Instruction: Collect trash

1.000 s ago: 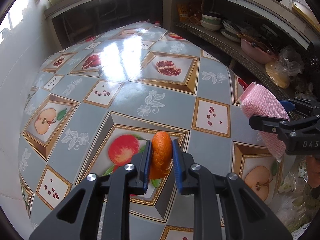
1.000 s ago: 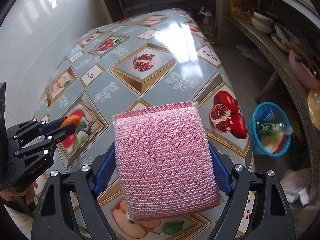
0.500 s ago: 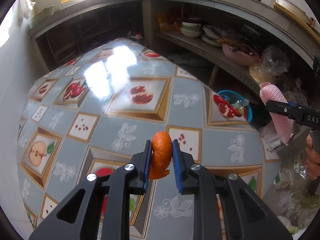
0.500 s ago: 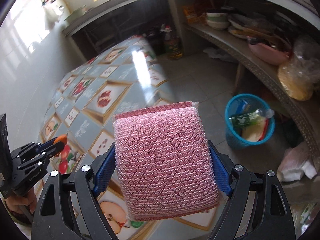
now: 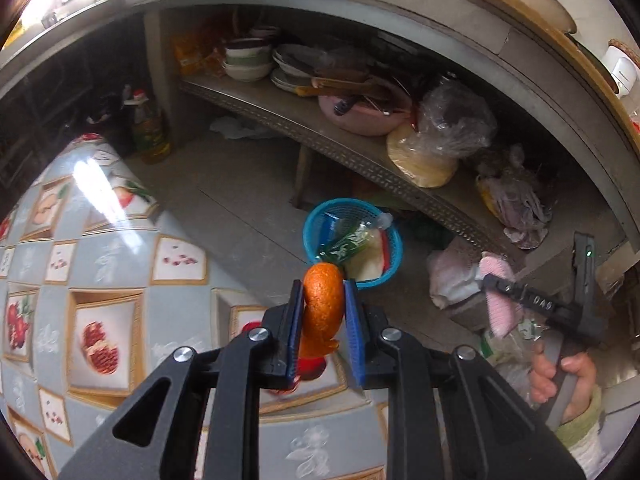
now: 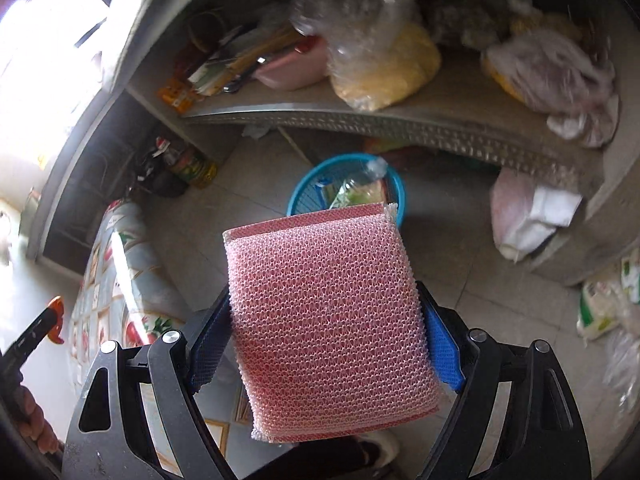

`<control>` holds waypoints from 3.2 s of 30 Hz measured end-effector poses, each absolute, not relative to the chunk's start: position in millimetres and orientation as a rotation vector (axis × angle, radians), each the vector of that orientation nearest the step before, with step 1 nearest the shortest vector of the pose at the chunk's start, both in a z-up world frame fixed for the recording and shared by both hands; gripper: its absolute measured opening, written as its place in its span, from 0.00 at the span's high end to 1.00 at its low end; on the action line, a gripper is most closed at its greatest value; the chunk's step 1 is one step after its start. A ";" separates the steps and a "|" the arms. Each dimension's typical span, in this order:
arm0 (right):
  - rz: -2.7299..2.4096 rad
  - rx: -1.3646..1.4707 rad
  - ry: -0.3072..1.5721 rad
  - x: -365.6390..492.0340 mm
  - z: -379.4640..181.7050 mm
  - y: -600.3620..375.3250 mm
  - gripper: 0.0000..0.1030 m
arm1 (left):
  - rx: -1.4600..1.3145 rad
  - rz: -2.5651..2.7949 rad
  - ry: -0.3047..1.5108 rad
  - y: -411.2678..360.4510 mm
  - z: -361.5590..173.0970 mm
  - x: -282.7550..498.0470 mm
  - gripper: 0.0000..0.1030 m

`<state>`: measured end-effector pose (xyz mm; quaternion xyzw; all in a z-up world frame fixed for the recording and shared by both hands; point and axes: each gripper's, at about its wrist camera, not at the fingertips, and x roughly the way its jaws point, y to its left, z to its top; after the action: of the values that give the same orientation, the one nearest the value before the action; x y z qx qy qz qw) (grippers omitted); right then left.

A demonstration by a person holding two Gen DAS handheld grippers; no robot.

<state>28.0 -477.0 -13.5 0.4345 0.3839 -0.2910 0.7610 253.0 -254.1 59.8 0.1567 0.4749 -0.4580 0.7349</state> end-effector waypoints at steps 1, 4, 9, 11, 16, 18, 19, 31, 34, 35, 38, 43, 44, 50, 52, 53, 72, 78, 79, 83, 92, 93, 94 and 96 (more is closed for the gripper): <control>-0.627 0.977 0.834 30.6 -23.5 -483.3 0.23 | 0.352 -1.020 1.067 -270.8 53.4 258.2 0.81; -0.614 1.062 0.827 44.8 -54.0 -502.6 0.23 | 0.366 -1.055 1.184 -329.7 23.4 277.4 0.81; -0.637 1.145 0.817 83.4 -101.7 -531.1 0.22 | 0.420 -1.033 1.319 -421.1 -38.3 306.0 0.81; -0.665 1.161 0.812 100.5 -117.4 -543.2 0.22 | 0.439 -1.012 1.337 -449.2 -57.1 314.7 0.81; -0.722 1.177 0.763 133.8 -156.3 -571.5 0.13 | 0.428 -1.026 1.319 -501.2 -86.8 328.1 0.74; -0.760 1.176 0.789 142.9 -182.4 -580.7 0.12 | 0.422 -1.001 1.319 -514.1 -100.3 332.3 0.51; -0.763 1.189 0.797 145.7 -193.3 -585.1 0.12 | 0.420 -0.988 1.317 -517.6 -105.0 333.2 0.48; -0.807 1.181 0.763 96.2 -193.6 -566.5 0.12 | 0.364 -1.030 1.266 -481.9 -68.1 321.4 0.41; -0.798 1.116 0.760 88.9 -175.3 -551.6 0.12 | 0.358 -1.056 1.220 -457.9 -39.0 311.2 0.41; -0.790 1.083 0.759 84.3 -165.2 -543.2 0.12 | 0.350 -1.065 1.201 -448.4 -28.4 307.4 0.41; -0.758 0.979 0.761 75.5 -137.8 -521.3 0.12 | 0.322 -1.099 1.116 -413.2 9.0 292.6 0.36; -0.700 0.783 0.759 49.2 -83.6 -479.3 0.12 | 0.259 -1.066 0.960 -329.5 66.9 259.5 0.19; -0.690 0.741 0.758 43.5 -72.4 -471.3 0.12 | 0.233 -1.053 0.942 -312.9 74.8 254.1 0.14; -0.634 0.515 0.691 16.0 1.6 -419.8 0.08 | 0.053 -0.912 0.833 -198.8 113.3 209.2 0.05; -0.600 0.459 0.672 10.8 21.5 -403.2 0.08 | 0.009 -0.845 0.802 -167.5 118.6 192.1 0.05; -0.585 0.434 0.668 8.7 29.6 -395.1 0.08 | -0.008 -0.818 0.789 -155.3 120.6 185.0 0.05; -0.429 0.061 0.649 -10.4 55.8 -264.3 0.07 | 0.169 -0.213 0.726 -63.5 50.3 58.6 0.05; -0.400 0.040 0.739 -17.7 41.8 -257.6 0.08 | 0.146 -0.172 0.790 -53.4 33.8 40.6 0.05; -0.406 0.036 0.746 -18.7 39.7 -257.6 0.08 | 0.147 -0.171 0.805 -52.6 31.1 39.2 0.05; -0.418 0.046 0.765 -24.9 35.6 -260.1 0.08 | 0.159 -0.141 0.842 -53.9 25.9 37.5 0.05; -0.442 0.075 0.789 -33.7 28.5 -269.0 0.08 | 0.161 -0.086 0.844 -46.1 29.3 32.8 0.05; -0.440 0.076 0.790 -33.9 28.0 -269.1 0.08 | 0.164 -0.081 0.850 -44.8 28.2 33.0 0.05; -0.438 0.076 0.790 -34.2 27.9 -268.7 0.08 | 0.168 -0.075 0.856 -43.8 26.9 33.2 0.05; -0.437 0.075 0.787 -34.2 27.6 -268.7 0.08 | 0.173 -0.062 0.870 -42.3 24.3 34.4 0.05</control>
<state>-34.2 -268.7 27.6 0.0360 0.3803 -0.2110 0.8997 34.4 -42.3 24.3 0.0836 0.4207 -0.0298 0.9029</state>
